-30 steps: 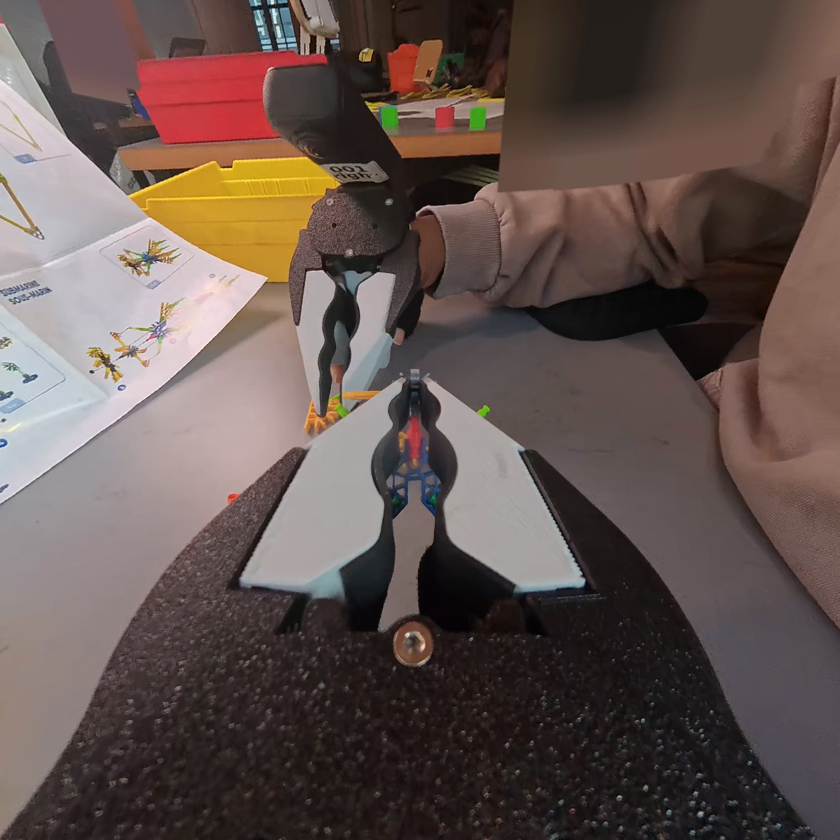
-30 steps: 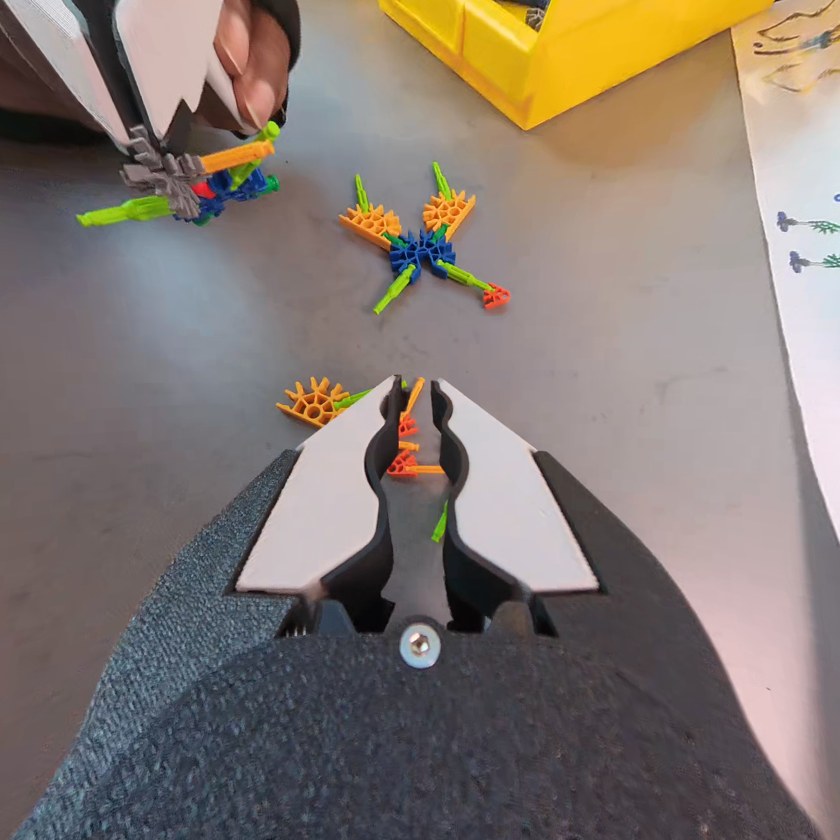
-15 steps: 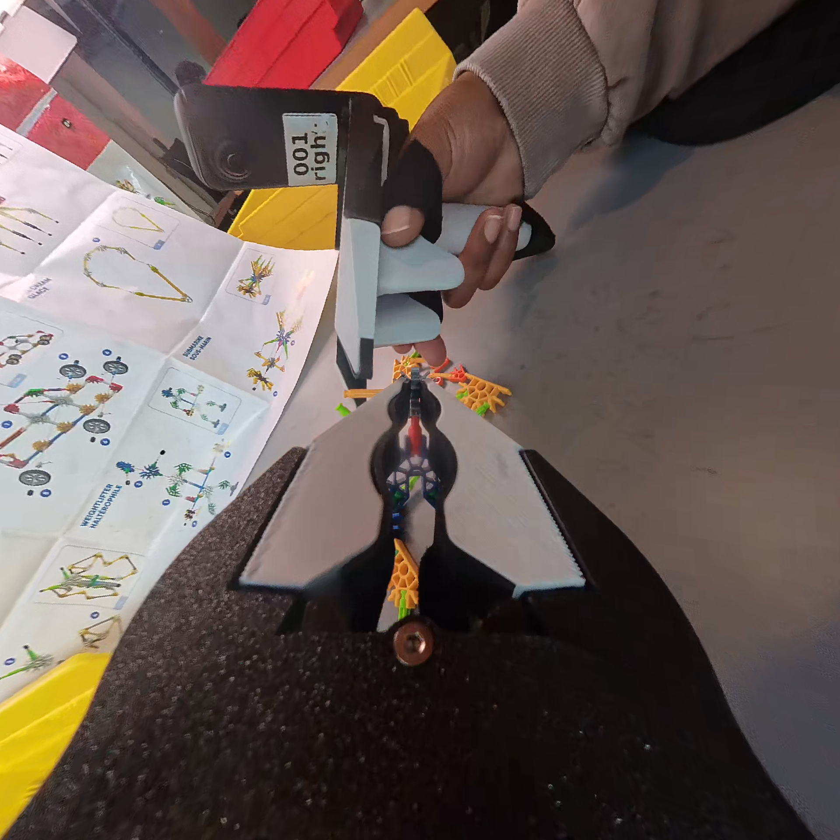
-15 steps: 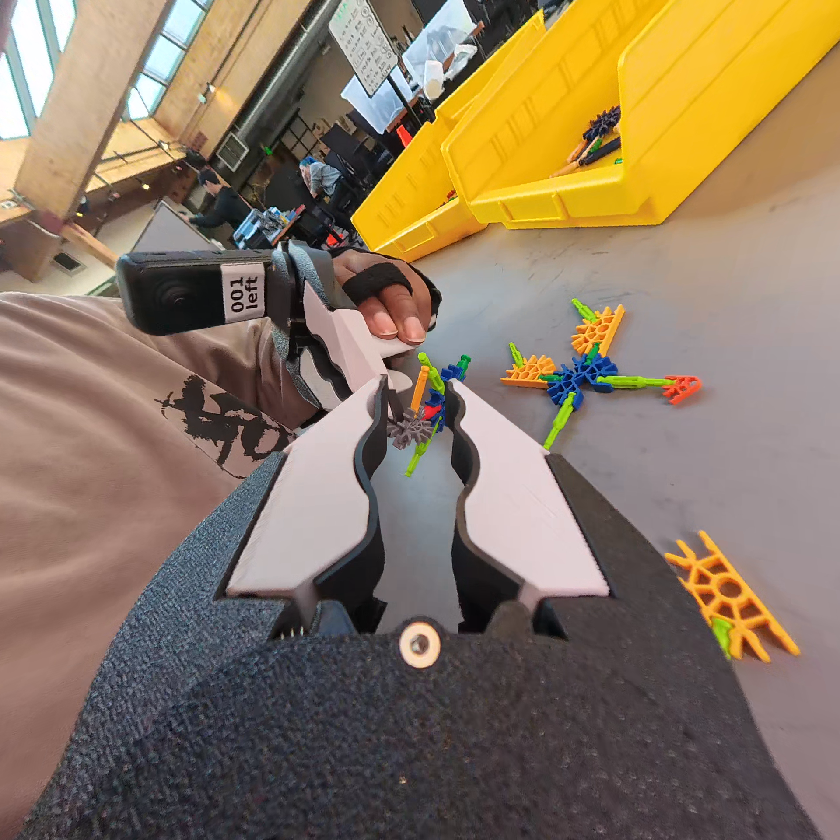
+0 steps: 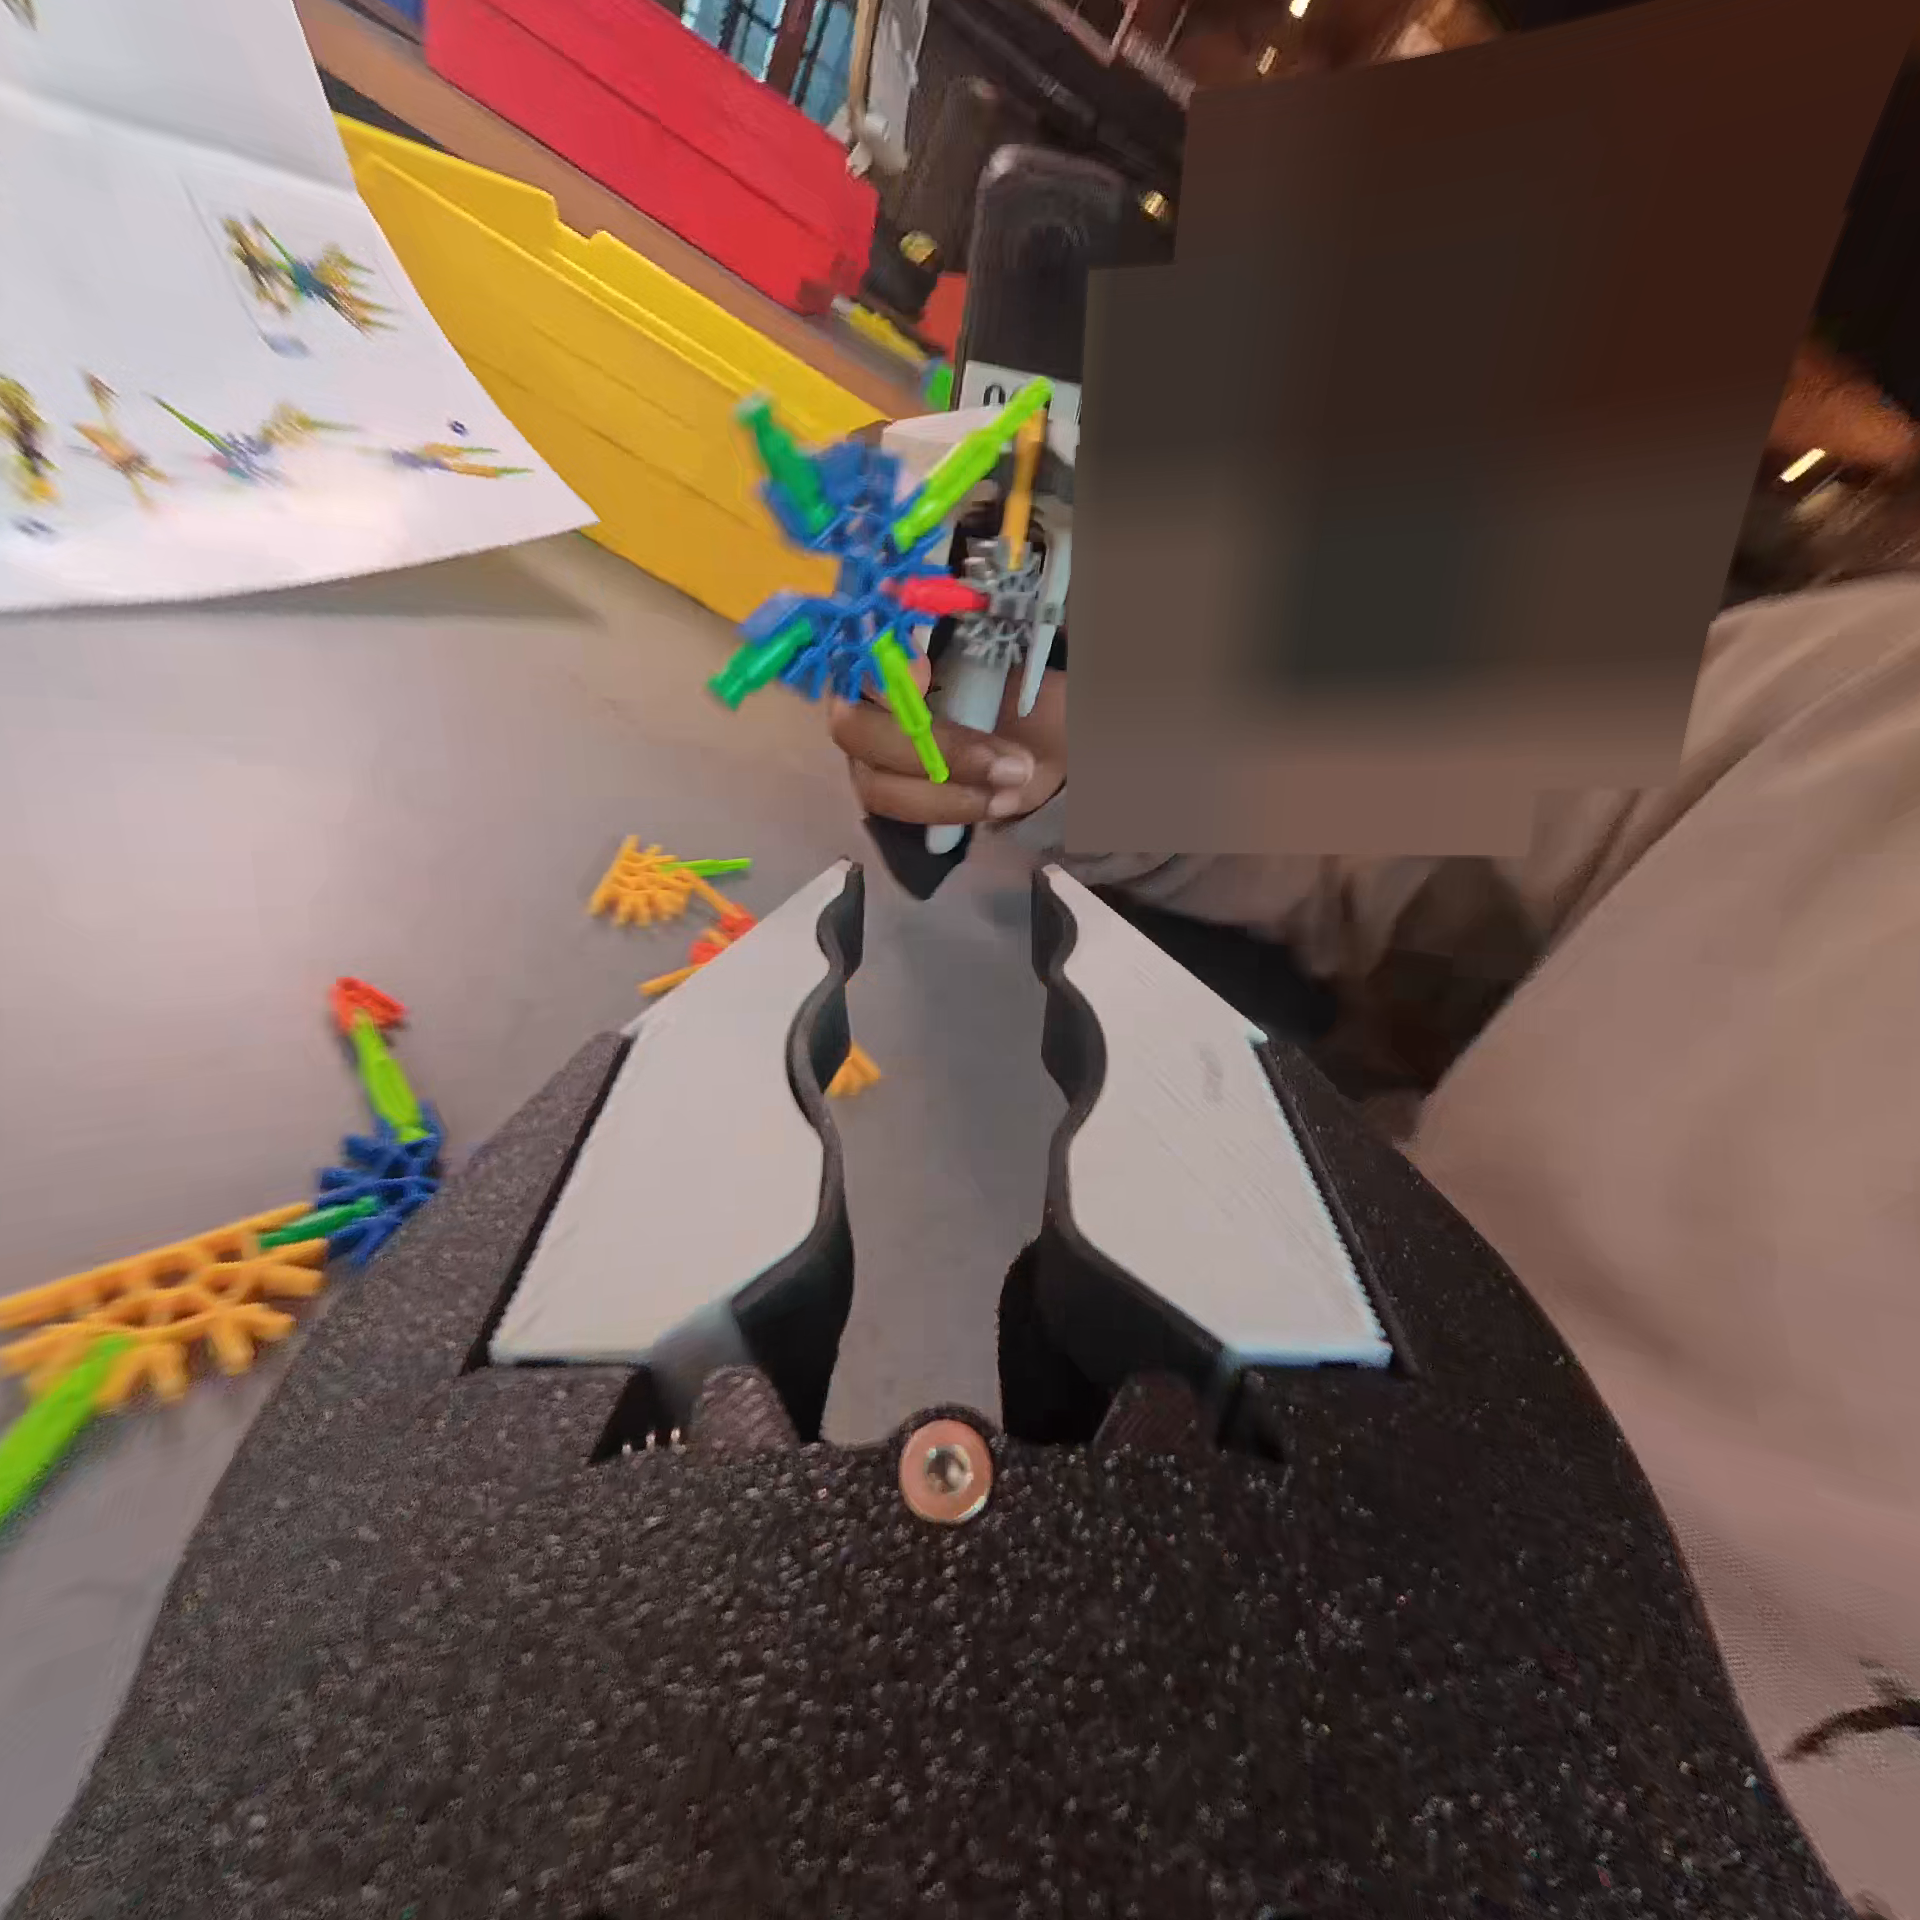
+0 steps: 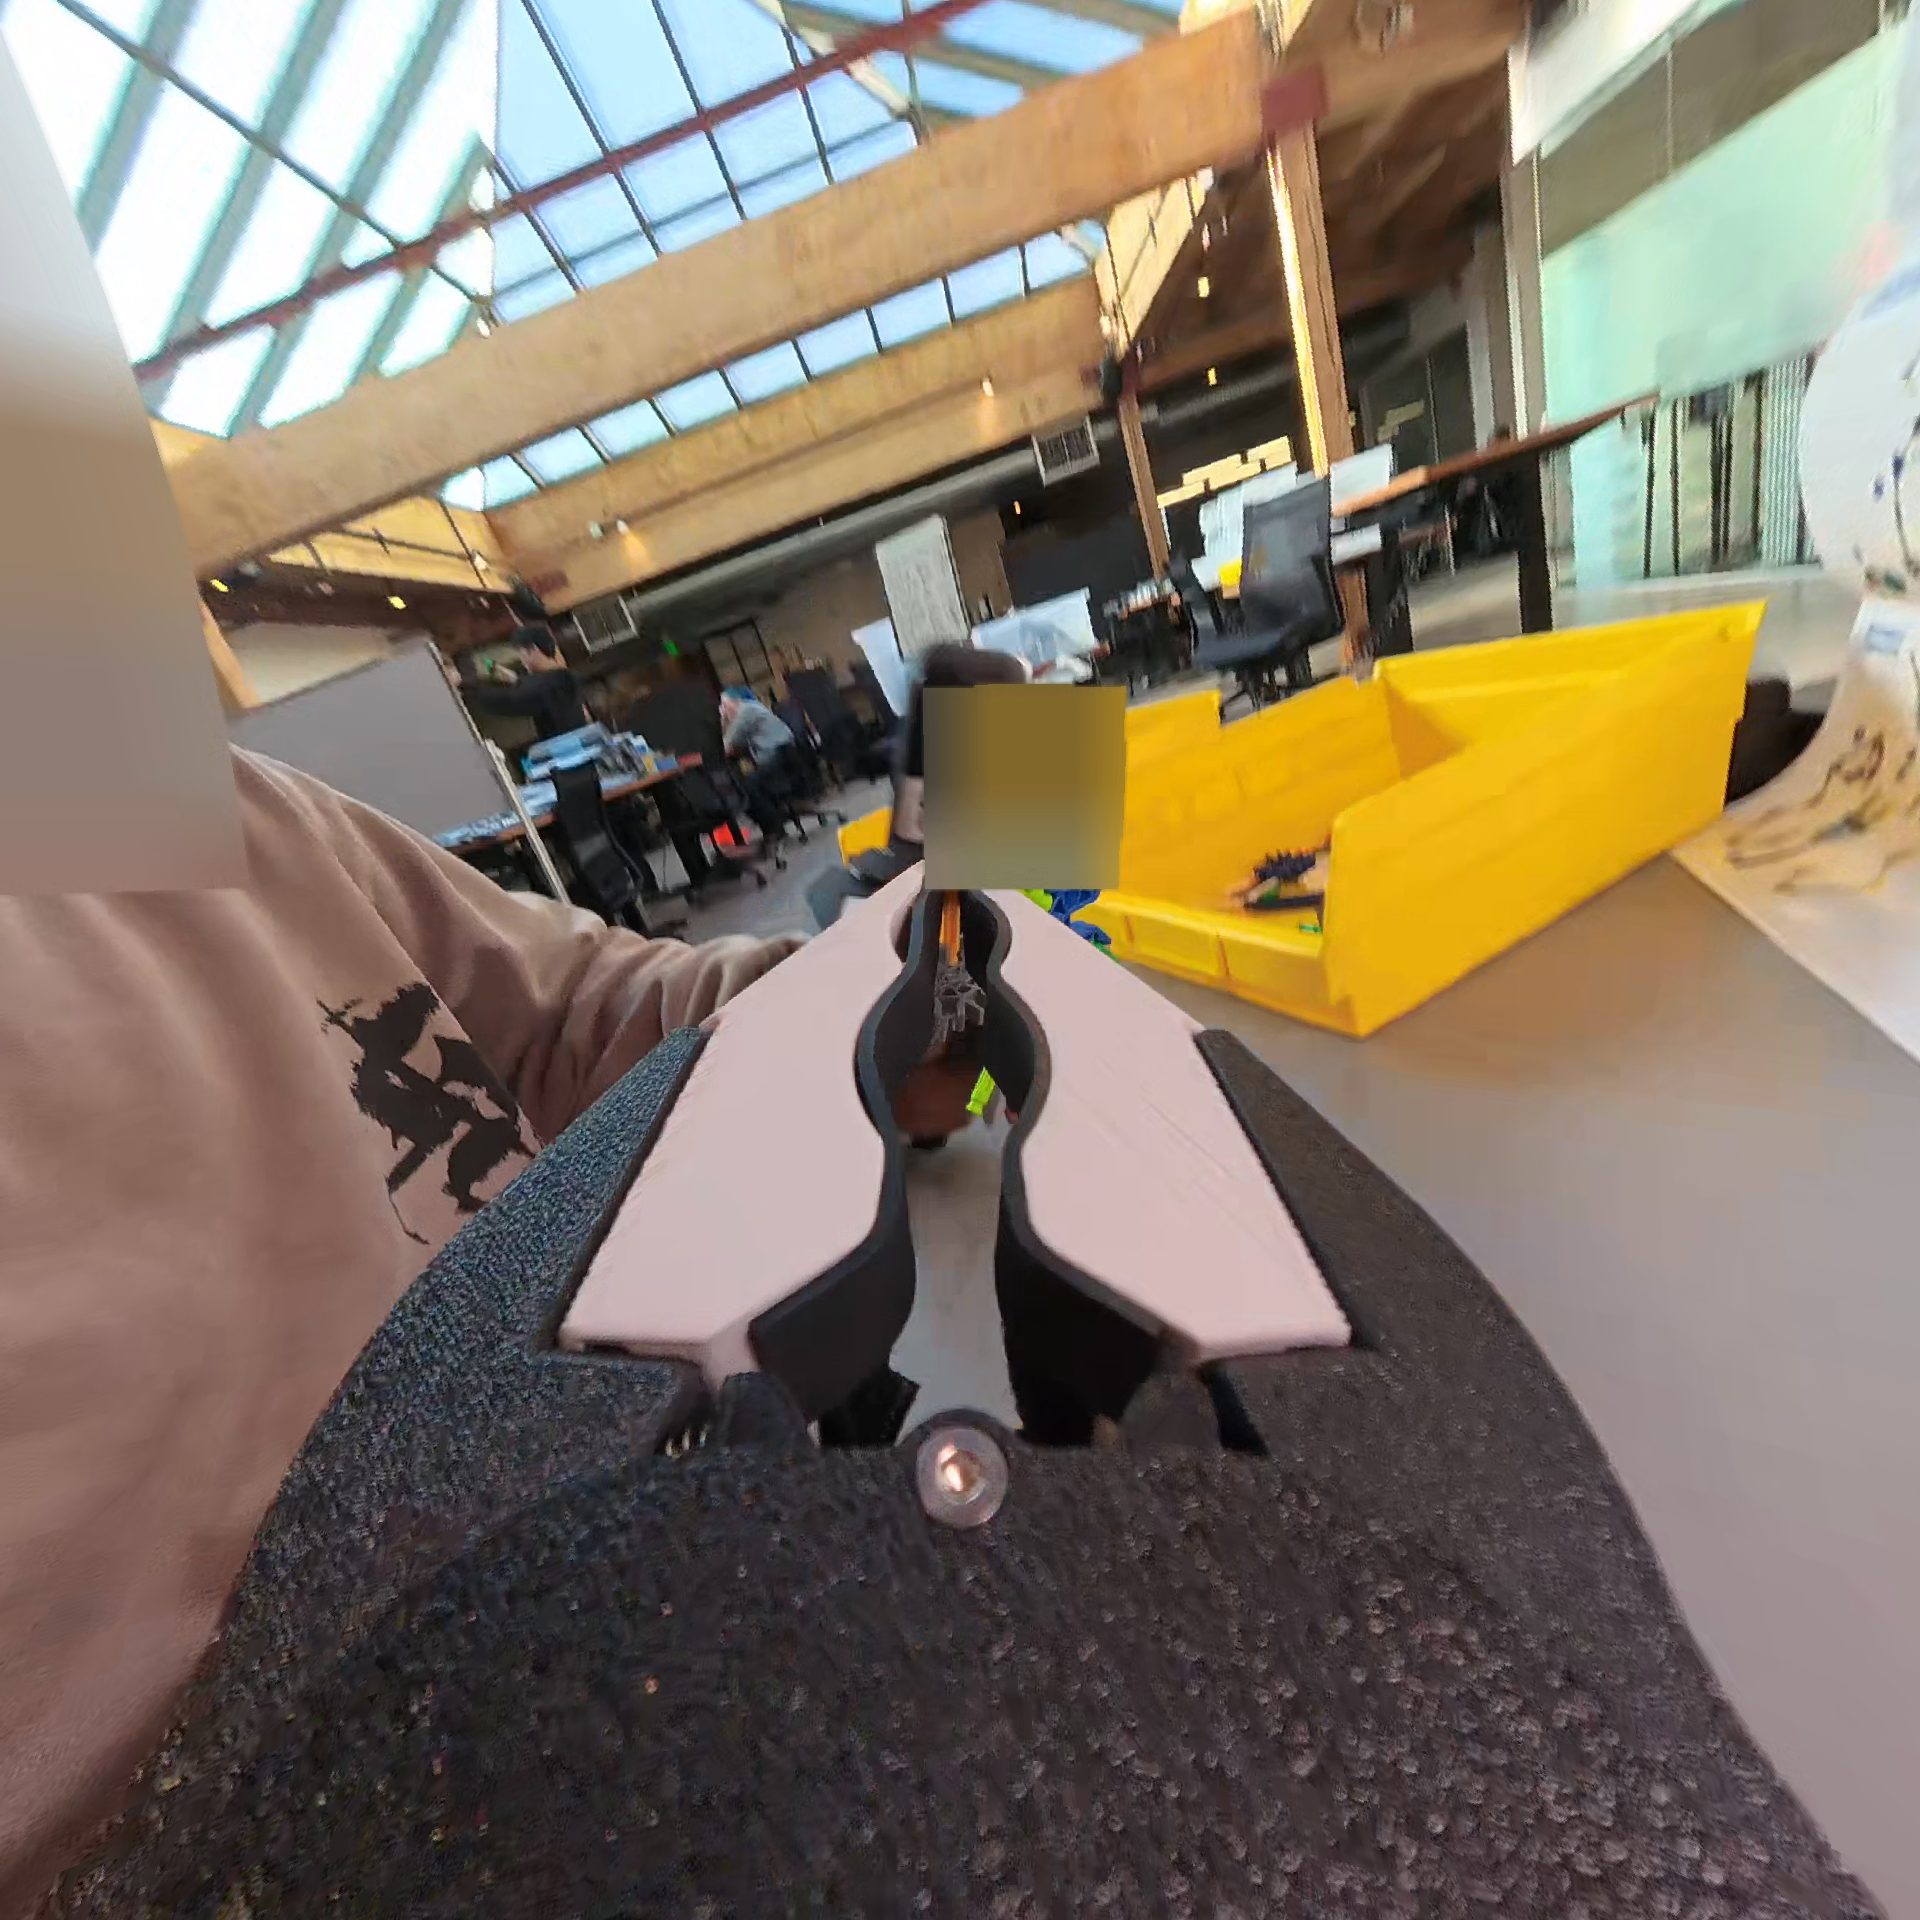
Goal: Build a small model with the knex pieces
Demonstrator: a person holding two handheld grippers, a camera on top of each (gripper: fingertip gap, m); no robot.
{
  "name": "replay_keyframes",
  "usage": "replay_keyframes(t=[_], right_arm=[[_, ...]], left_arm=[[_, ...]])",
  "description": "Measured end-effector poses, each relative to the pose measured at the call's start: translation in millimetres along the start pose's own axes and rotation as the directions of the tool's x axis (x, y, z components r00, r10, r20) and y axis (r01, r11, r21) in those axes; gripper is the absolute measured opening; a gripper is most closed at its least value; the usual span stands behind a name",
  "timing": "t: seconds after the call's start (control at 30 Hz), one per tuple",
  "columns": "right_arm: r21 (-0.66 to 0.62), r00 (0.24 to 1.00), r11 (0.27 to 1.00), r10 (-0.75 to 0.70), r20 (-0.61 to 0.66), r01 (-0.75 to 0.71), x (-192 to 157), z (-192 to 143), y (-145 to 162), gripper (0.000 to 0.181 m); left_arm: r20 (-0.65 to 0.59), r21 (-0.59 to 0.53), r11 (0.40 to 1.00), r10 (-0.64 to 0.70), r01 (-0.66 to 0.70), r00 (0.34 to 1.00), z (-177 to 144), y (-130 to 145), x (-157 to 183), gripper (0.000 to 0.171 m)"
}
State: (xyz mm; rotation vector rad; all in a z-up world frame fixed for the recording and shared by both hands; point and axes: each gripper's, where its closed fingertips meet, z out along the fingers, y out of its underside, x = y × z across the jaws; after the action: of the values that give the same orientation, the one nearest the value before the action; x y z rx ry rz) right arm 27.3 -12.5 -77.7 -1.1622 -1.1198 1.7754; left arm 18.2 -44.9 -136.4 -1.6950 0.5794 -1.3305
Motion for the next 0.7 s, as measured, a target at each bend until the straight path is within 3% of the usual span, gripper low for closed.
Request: replay_keyframes(t=[0.1,0.23,0.33,0.43,0.7], right_arm=[[0.152,0.999,0.988,-0.035,0.042,0.028,-18,3,-20,0.000],[0.159,0.997,0.987,-0.001,0.081,-0.012,-33,24,-5,0.000],[0.112,0.995,0.993,-0.035,0.094,0.024,-38,31,5,0.000],[0.082,0.994,0.996,-0.038,0.100,0.030,-34,27,5,0.000],[-0.159,0.985,0.973,-0.162,0.056,0.169,-26,21,29,0.001]], left_arm=[[-0.201,0.118,0.966,-0.203,0.230,0.958,5,-13,16,0.034],[-0.357,0.186,0.942,-0.199,0.278,0.913,11,-27,44,0.037],[-0.387,0.222,0.932,-0.187,0.288,0.903,3,-34,49,0.028],[-0.347,0.258,0.936,-0.141,0.239,0.927,-9,-40,45,0.023],[-0.089,0.097,0.991,0.106,-0.097,0.990,-8,-21,28,0.023]])
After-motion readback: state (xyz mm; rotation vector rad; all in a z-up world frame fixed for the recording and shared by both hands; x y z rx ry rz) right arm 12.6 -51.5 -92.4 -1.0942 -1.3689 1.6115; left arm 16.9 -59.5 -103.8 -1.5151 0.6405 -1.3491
